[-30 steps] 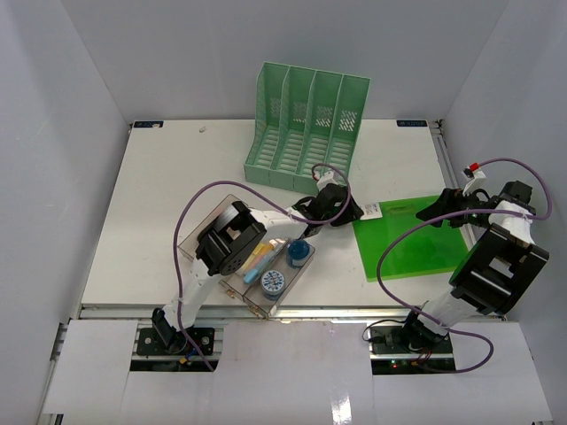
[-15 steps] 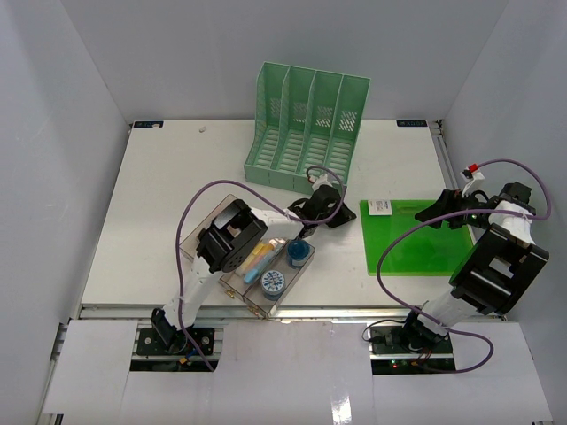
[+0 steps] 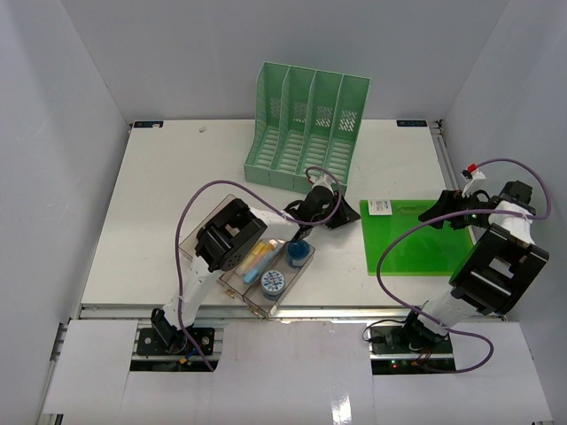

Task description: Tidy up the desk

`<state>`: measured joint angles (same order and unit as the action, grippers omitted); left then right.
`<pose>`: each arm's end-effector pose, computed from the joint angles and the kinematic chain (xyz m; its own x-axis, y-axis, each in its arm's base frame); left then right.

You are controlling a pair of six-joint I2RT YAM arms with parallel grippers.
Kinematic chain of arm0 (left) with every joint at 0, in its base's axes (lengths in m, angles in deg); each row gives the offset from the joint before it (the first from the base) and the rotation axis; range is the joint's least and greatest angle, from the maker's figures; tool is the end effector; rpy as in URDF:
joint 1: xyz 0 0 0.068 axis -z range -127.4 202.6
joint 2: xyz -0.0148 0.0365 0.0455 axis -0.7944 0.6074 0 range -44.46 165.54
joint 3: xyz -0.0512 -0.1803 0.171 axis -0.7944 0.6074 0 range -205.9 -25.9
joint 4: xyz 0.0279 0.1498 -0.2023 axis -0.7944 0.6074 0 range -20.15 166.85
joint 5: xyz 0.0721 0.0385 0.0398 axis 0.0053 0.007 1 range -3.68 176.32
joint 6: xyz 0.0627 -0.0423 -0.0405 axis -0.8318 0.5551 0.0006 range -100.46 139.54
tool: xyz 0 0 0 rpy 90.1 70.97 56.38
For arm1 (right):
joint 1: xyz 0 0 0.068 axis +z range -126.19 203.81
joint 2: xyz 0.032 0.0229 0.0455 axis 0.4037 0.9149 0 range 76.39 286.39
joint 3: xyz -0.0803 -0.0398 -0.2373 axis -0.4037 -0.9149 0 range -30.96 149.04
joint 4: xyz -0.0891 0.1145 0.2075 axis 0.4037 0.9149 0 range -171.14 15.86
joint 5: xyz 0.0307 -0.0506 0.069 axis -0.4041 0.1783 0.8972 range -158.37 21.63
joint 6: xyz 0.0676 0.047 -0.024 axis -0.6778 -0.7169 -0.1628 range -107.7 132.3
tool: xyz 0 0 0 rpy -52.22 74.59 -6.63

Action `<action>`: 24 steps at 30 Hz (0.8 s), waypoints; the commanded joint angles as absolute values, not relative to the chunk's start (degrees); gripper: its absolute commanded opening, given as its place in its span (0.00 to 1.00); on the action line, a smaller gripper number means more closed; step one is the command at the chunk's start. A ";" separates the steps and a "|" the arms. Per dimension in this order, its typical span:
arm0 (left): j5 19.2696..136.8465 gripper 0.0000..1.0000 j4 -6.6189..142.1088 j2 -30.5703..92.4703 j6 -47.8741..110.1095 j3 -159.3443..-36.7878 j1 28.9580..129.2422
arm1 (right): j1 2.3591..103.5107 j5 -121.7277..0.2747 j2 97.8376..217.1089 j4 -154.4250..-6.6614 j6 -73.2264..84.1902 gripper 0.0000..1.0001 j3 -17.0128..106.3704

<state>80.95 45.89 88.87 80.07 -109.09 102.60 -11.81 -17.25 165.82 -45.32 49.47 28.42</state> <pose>0.3282 -0.4022 0.0824 -0.8505 -0.3350 -0.4055 0.1547 0.5774 -0.8017 0.2795 -0.1279 0.1805 -0.6557 0.0032 -0.7550 -0.3630 0.8755 0.3190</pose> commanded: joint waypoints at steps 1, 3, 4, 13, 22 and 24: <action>80.15 0.45 45.67 83.55 77.16 -105.56 102.27 | -11.66 -33.20 162.72 -57.69 41.55 0.90 26.96; 81.09 0.52 45.59 81.67 75.52 -103.68 102.34 | -11.11 -41.09 161.86 -63.45 37.96 0.90 25.71; 81.24 0.55 45.37 81.10 75.00 -102.82 102.35 | -10.90 -43.75 162.43 -65.27 36.68 0.90 25.92; 78.37 0.74 41.36 76.95 70.02 -97.68 102.35 | -10.56 -54.91 167.39 -70.68 31.29 0.90 27.65; 73.26 0.78 36.58 76.92 69.55 -95.94 102.30 | -10.69 -52.62 178.02 -64.63 31.27 0.90 36.17; 72.35 0.78 36.10 77.01 69.46 -95.77 102.35 | -10.82 -51.84 180.01 -63.65 30.76 0.90 37.42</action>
<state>75.64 38.69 80.38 70.74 -96.46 102.58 -10.56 -53.43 177.23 -65.39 32.20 32.62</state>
